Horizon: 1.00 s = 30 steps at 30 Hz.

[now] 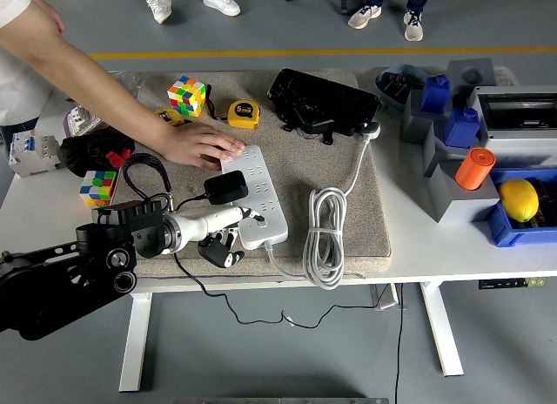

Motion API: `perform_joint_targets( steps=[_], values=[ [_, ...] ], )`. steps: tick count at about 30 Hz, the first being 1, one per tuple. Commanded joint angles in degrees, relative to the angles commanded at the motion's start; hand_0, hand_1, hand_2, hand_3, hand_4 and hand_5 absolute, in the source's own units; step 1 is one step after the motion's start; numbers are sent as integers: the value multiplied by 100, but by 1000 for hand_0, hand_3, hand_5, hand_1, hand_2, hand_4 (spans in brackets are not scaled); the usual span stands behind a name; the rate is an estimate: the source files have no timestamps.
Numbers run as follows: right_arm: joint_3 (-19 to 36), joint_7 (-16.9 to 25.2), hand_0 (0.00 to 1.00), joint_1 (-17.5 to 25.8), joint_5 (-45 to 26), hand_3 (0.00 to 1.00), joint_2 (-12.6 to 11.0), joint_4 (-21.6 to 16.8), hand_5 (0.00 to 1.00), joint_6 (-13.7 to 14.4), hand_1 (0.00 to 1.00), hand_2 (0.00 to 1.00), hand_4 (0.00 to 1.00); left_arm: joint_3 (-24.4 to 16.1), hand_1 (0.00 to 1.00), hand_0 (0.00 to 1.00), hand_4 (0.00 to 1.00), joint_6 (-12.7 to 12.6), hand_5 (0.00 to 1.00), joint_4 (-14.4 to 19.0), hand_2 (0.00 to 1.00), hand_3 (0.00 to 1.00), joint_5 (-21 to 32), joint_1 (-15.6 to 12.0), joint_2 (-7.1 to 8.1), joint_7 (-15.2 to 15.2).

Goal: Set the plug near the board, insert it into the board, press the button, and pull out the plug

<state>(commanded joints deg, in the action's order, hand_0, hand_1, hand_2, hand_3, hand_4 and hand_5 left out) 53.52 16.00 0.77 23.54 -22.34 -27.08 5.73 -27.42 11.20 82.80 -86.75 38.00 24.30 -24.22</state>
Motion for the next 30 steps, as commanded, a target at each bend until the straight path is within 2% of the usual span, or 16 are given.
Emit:
perform_joint_targets(
  steps=[23,30],
  values=[
    [20,7,696,-6,0,571,13,2,488,5,694,666,998,95,122,53,567,71,2,57,206,893,25,41,-7,-41],
    [19,5,696,-16,7,571,17,-4,488,5,694,666,998,136,122,53,567,38,2,-23,206,893,9,56,-36,-40]
  ],
)
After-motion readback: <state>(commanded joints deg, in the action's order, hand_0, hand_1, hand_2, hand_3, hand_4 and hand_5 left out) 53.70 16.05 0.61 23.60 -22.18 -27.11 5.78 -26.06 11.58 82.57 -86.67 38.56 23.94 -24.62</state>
